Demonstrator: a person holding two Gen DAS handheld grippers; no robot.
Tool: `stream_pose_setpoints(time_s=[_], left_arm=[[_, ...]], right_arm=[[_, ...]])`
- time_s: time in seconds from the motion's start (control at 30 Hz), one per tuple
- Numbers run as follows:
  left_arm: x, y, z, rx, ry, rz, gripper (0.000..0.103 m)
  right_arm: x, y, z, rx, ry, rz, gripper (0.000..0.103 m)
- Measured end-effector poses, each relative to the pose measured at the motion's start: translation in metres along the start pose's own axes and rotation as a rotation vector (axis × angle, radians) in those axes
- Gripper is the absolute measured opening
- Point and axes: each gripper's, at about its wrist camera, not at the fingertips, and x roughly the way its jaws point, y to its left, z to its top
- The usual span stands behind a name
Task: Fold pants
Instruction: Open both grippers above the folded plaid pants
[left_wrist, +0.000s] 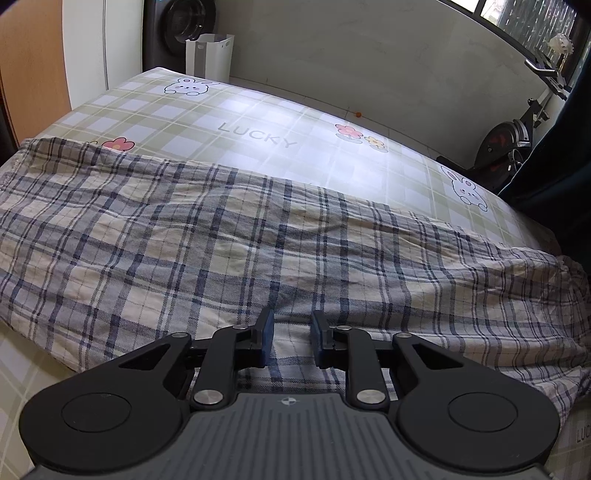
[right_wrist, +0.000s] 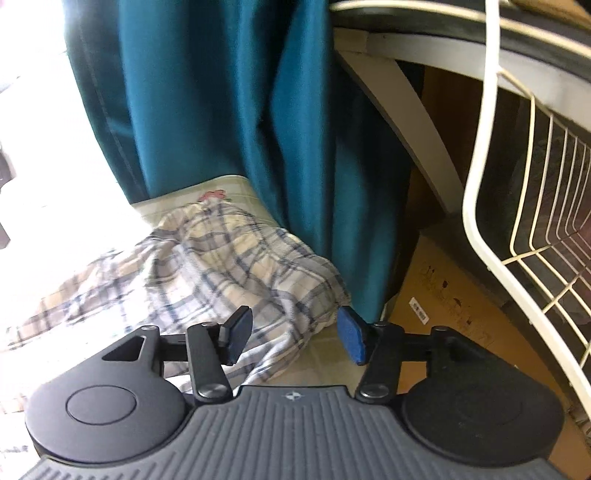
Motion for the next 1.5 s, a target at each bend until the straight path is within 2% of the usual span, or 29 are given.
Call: stream_pose_setpoints(time_s=[0.1, 0.3, 0.37, 0.43, 0.57, 0.63, 0.7, 0.9, 0.97, 1.07, 1.17, 1.33, 1.43, 1.5], left_arm=[[-0.003, 0.010, -0.001, -0.017, 0.000, -0.003, 0.015], [-0.011, 0.032, 0.002, -0.051, 0.010, -0.004, 0.012], [-0.016, 0.040, 0.006, -0.055, 0.018, -0.005, 0.013], [-0.025, 0.051, 0.011, -0.062, 0.012, 0.032, 0.015], [-0.050, 0.085, 0.026, -0.094, -0.033, 0.010, 0.016], [-0.063, 0.106, 0.036, -0.126, -0.049, 0.007, 0.023], [-0.074, 0.132, 0.044, -0.183, -0.059, 0.017, 0.036], [-0.101, 0.221, 0.049, -0.451, -0.050, 0.033, 0.039], [-0.108, 0.245, 0.044, -0.535, -0.050, 0.035, 0.040], [-0.116, 0.279, 0.035, -0.668, -0.042, 0.025, 0.041], [-0.121, 0.301, 0.022, -0.772, -0.053, 0.027, 0.041], [-0.118, 0.321, 0.005, -0.880, -0.073, 0.029, 0.041], [-0.111, 0.327, -0.002, -0.906, -0.101, 0.068, 0.041], [-0.106, 0.333, -0.007, -0.938, -0.117, 0.065, 0.043]], right_arm=[[-0.010, 0.009, -0.001, -0.011, 0.002, 0.024, 0.060], [-0.029, 0.032, -0.008, -0.013, 0.029, 0.118, 0.069], [-0.036, 0.042, -0.013, -0.017, 0.036, 0.158, 0.071], [-0.044, 0.055, -0.020, -0.039, 0.040, 0.184, 0.072], [-0.057, 0.094, -0.044, -0.141, 0.058, 0.234, 0.074], [-0.061, 0.116, -0.057, -0.197, 0.068, 0.258, 0.074], [-0.064, 0.135, -0.070, -0.243, 0.065, 0.264, 0.074], [-0.059, 0.167, -0.098, -0.335, 0.124, 0.220, 0.074], [-0.058, 0.167, -0.100, -0.316, 0.148, 0.218, 0.074], [-0.064, 0.167, -0.095, -0.244, 0.148, 0.260, 0.074], [-0.073, 0.177, -0.086, -0.213, 0.123, 0.287, 0.075], [-0.081, 0.198, -0.077, -0.220, 0.083, 0.334, 0.075], [-0.084, 0.207, -0.076, -0.229, 0.069, 0.347, 0.075], [-0.083, 0.209, -0.076, -0.235, 0.068, 0.347, 0.075]])
